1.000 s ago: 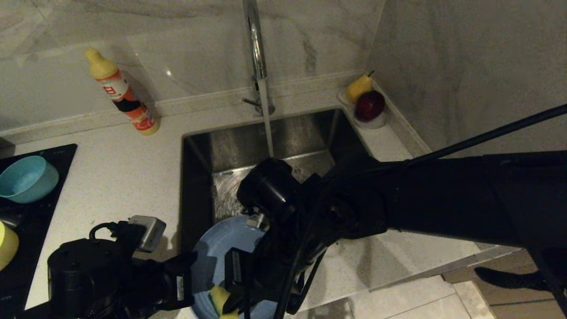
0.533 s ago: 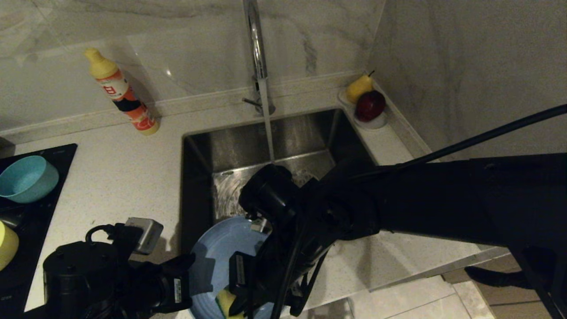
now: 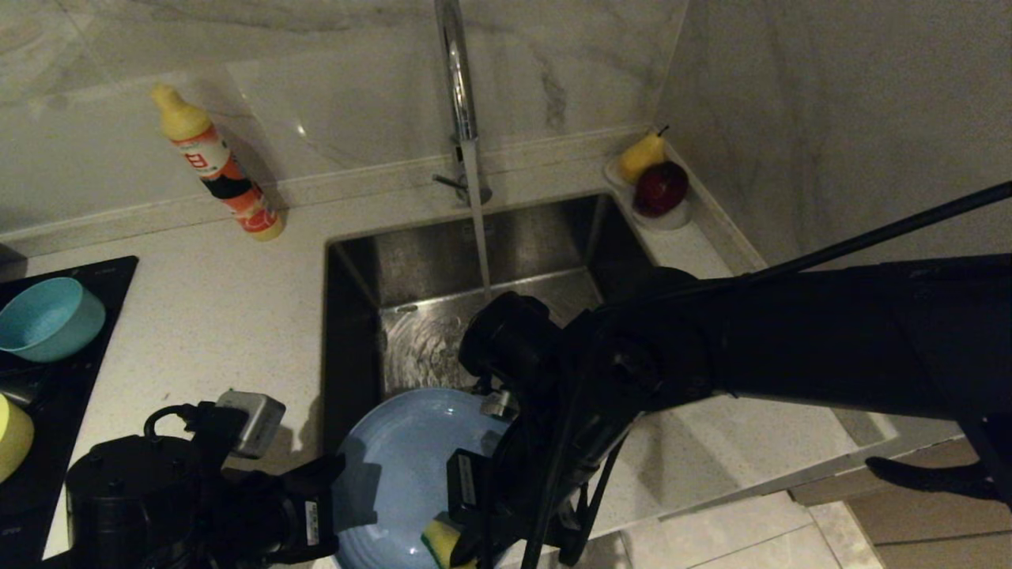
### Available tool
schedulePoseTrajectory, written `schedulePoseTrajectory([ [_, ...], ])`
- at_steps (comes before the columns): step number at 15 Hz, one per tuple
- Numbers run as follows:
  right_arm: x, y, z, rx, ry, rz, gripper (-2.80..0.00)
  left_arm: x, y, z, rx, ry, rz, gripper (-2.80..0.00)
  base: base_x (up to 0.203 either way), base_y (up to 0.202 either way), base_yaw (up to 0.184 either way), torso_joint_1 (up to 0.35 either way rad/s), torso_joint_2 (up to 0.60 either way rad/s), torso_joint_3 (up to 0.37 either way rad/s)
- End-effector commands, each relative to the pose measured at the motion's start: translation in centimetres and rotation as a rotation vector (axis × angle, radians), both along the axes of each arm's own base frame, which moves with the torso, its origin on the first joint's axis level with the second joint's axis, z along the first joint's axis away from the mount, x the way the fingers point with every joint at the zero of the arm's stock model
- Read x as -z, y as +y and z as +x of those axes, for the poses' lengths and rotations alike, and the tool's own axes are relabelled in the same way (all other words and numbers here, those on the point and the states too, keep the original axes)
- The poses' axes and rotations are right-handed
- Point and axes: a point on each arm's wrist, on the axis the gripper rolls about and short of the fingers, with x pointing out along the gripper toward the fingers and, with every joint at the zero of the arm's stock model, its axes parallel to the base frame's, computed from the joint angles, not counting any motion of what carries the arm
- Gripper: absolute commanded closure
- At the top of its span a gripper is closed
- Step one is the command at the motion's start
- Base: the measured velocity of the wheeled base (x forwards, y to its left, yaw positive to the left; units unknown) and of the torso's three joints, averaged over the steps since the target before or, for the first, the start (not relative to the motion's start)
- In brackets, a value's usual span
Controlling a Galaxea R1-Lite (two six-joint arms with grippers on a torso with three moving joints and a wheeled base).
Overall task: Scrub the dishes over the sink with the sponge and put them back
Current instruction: Wipe the plate
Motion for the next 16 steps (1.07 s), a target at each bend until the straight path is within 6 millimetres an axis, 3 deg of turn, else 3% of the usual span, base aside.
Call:
schedulePoseTrajectory([
  [1,0.0,-0.6,-0.1,0.01,0.011,-0.012,0.0,-0.2,0.0,0.0,-0.002,-0.012,-0.006,0.0,0.0,0.0,0.0,0.0,0.0,0.0],
  [6,-0.1,1.0,0.6,-0.003,-0.025,0.035,0.0,0.1,0.0,-0.1,0.001,0.004,0.009,0.0,0.0,0.0,0.0,0.0,0.0,0.0],
  [11,-0.5,2.7,-0.3,-0.04,-0.082,0.11,0.0,0.1,0.1,-0.1,0.012,-0.002,0.047,0.0,0.0,0.0,0.0,0.0,0.0,0.0],
  [16,3.7,4.2,0.8,-0.039,-0.045,0.048,0.0,0.1,0.0,0.1,0.023,-0.008,0.07,0.0,0.0,0.0,0.0,0.0,0.0,0.0],
])
